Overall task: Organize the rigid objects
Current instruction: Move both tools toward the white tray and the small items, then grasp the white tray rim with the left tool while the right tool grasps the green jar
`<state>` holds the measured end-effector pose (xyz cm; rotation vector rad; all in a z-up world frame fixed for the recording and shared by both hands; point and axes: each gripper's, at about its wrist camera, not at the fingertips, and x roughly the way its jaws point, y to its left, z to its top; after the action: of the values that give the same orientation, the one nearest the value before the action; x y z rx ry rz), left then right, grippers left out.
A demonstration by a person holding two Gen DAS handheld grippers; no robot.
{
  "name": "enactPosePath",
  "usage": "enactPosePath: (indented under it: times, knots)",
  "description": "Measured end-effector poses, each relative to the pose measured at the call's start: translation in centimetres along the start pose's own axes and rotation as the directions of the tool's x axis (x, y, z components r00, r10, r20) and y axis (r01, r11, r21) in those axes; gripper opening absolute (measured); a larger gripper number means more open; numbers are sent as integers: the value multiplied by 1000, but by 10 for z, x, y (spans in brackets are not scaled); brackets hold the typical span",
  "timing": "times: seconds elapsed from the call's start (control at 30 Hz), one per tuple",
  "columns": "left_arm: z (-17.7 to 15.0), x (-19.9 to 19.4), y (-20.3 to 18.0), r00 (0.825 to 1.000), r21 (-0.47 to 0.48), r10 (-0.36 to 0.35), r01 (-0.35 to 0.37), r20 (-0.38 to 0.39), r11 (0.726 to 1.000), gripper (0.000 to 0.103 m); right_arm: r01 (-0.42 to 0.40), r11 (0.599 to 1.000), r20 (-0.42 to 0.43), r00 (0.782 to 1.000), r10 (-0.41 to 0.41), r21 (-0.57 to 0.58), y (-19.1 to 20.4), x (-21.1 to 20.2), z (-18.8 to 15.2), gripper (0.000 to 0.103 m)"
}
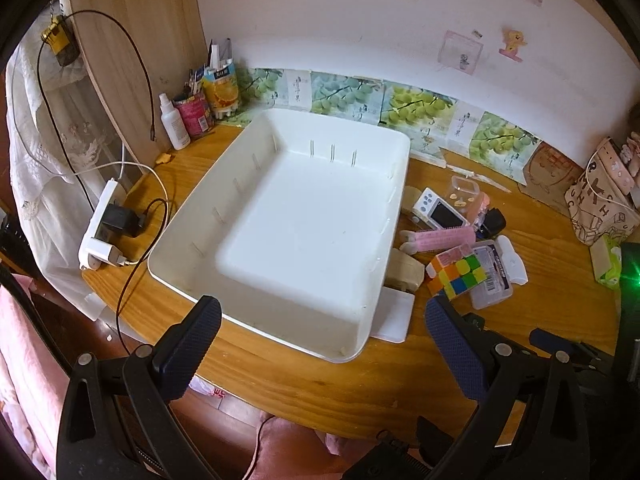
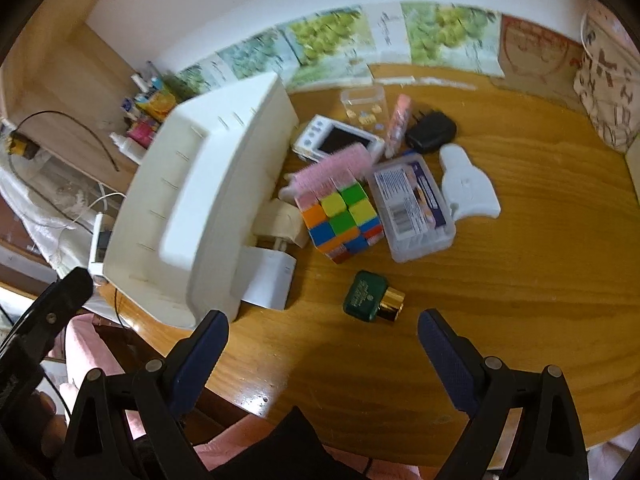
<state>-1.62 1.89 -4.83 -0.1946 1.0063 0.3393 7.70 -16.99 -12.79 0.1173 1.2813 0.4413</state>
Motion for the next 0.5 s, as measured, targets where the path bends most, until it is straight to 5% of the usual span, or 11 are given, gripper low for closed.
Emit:
enactPosePath:
  times: [0.27, 0.5]
  knots:
    - [18, 22, 35, 999, 32, -13, 14, -43, 999, 102, 53, 982, -78, 996, -40, 181, -15, 28, 0, 96]
    - [44, 56, 88, 990, 6, -50, 51, -130, 999, 102, 136, 918, -100, 989, -106, 373, -24, 50, 4, 96]
